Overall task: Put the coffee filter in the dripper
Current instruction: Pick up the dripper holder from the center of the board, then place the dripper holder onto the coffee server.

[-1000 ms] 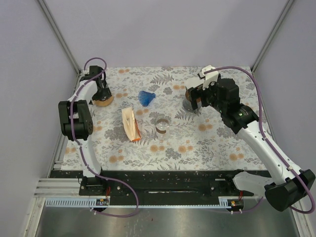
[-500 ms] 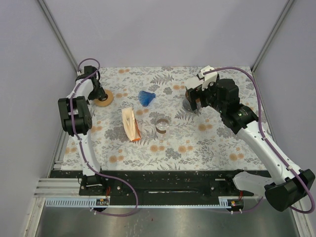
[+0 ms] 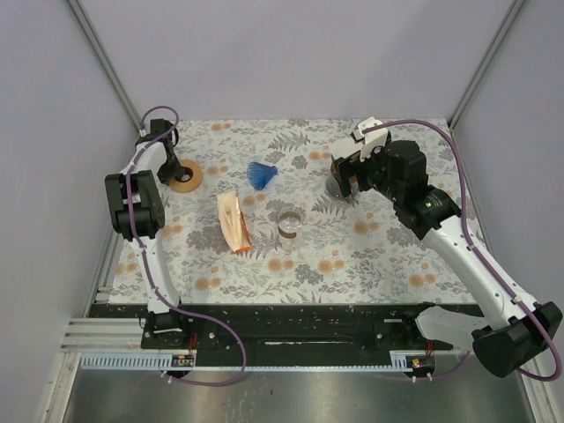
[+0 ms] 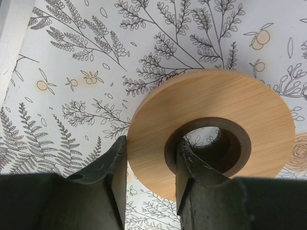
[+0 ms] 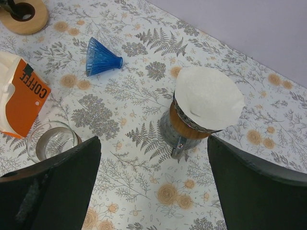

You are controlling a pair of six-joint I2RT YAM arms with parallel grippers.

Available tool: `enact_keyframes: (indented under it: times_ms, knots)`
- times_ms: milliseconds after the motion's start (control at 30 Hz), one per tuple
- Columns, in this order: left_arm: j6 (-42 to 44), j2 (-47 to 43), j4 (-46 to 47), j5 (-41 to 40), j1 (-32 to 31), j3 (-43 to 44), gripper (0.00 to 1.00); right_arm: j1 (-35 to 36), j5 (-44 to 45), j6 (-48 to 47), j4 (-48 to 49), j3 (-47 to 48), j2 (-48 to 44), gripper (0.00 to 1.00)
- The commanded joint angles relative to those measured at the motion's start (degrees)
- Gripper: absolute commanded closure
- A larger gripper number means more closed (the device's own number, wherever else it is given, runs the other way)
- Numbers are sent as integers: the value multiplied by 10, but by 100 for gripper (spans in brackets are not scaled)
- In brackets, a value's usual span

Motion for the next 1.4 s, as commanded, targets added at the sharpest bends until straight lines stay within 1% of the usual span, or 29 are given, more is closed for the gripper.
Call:
enact_keyframes:
  times_ms: [0, 67, 100, 267, 533, 567, 700, 867, 1000, 1100, 1200, 1300, 1367]
  knots:
    - [7, -12, -18, 39, -4, 7, 86, -1, -10, -7, 21, -3, -13, 1]
    - [12, -29, -16, 52, -5, 5, 97, -1, -12, -8, 21, -3, -12, 1]
    - [16, -41, -11, 60, -4, -1, 99, -1, -13, -7, 21, -3, -12, 1]
    - [37, -101, 17, 93, -5, -28, 100, -1, -18, -6, 20, -1, -14, 1]
    - [57, -178, 17, 124, -12, -36, 100, -1, -24, -4, 19, 0, -20, 1]
    - [65, -191, 17, 142, -19, -36, 100, -1, -24, -4, 18, 0, -20, 0]
    - [118, -240, 0, 141, -73, -31, 100, -1, -25, -3, 15, 2, -23, 0]
    - [168, -286, -71, 182, -153, -5, 100, 0, 3, 3, 2, 9, -22, 1]
    - [213, -317, -123, 180, -262, -10, 100, -1, 54, 9, -12, 18, -14, 1]
    - [247, -327, -156, 189, -330, -10, 100, 0, 100, 20, -15, 18, -12, 1]
    - [258, -321, -177, 191, -380, -6, 100, -2, 141, 24, -22, 20, -8, 1]
    - [264, -312, -186, 194, -415, -5, 100, -2, 153, 24, -26, 18, -10, 1]
    - [267, -301, -186, 183, -432, -7, 100, -2, 147, 24, -26, 18, -13, 0]
